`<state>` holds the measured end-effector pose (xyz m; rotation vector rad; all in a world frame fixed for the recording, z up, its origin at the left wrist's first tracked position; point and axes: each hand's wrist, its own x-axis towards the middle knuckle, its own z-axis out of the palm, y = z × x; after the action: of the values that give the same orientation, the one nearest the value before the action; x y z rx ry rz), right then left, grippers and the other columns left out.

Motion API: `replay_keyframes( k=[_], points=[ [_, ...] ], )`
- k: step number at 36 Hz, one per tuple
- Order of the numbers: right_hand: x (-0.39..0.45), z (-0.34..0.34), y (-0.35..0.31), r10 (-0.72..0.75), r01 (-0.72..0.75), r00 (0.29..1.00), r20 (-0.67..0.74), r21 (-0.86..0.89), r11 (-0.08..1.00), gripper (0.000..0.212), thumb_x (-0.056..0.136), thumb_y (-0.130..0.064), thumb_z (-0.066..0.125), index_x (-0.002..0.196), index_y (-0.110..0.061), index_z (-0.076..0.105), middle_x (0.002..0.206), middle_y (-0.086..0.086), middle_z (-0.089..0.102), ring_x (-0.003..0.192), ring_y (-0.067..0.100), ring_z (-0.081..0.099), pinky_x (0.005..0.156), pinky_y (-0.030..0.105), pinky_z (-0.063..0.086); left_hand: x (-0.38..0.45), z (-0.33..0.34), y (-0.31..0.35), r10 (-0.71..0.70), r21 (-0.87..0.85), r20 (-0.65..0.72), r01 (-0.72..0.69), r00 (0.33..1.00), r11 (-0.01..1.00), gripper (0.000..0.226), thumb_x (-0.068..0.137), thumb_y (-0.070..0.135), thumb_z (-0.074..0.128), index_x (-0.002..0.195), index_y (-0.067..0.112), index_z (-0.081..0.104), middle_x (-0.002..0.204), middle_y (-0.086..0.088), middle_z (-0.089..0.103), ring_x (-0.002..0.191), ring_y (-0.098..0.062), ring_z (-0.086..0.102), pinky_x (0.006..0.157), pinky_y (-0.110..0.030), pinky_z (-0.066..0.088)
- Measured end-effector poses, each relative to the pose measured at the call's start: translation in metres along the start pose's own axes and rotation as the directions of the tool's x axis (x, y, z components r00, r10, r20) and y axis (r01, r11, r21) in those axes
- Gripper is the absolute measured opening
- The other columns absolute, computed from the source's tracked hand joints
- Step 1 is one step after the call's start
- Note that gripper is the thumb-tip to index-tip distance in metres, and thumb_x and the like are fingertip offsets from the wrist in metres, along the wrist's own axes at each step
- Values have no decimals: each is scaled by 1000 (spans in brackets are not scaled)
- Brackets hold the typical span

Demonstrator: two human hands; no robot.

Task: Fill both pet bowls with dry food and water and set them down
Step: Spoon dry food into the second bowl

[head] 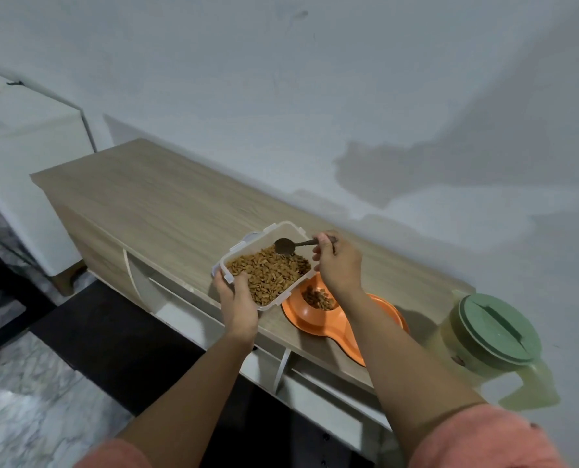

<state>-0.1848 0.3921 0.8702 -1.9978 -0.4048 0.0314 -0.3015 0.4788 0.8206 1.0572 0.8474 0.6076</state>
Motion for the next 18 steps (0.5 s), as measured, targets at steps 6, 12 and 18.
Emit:
replay_keyframes(
  k=[6, 12, 18],
  points=[
    [7, 1, 0, 297, -300, 954, 44, 179, 937, 29, 97, -24, 46, 78, -13, 65, 67, 7, 62, 63, 23, 59, 70, 44, 53, -1, 2, 0, 17, -6, 7, -17, 1000, 1000, 52, 102, 26, 38, 150, 32, 18, 118, -1, 46, 104, -18, 51, 78, -26, 43],
    [8, -2, 2, 392, -396, 918, 65, 241, 886, 30, 96, -18, 47, 73, -11, 65, 57, 6, 60, 51, 19, 53, 49, 30, 43, 3, 5, 0, 29, 2, -13, -29, 999, 1000, 51, 101, 25, 38, 148, 33, 19, 118, -3, 45, 103, -22, 54, 76, -28, 46],
    [5, -4, 9, 475, -463, 878, 60, 361, 810, 29, 96, -13, 44, 73, -9, 61, 58, 8, 58, 45, 17, 47, 43, 26, 36, 4, 5, 0, 31, 4, -13, -31, 999, 1000, 54, 101, 25, 39, 150, 33, 18, 114, 5, 37, 104, -23, 51, 85, -34, 45]
  ],
)
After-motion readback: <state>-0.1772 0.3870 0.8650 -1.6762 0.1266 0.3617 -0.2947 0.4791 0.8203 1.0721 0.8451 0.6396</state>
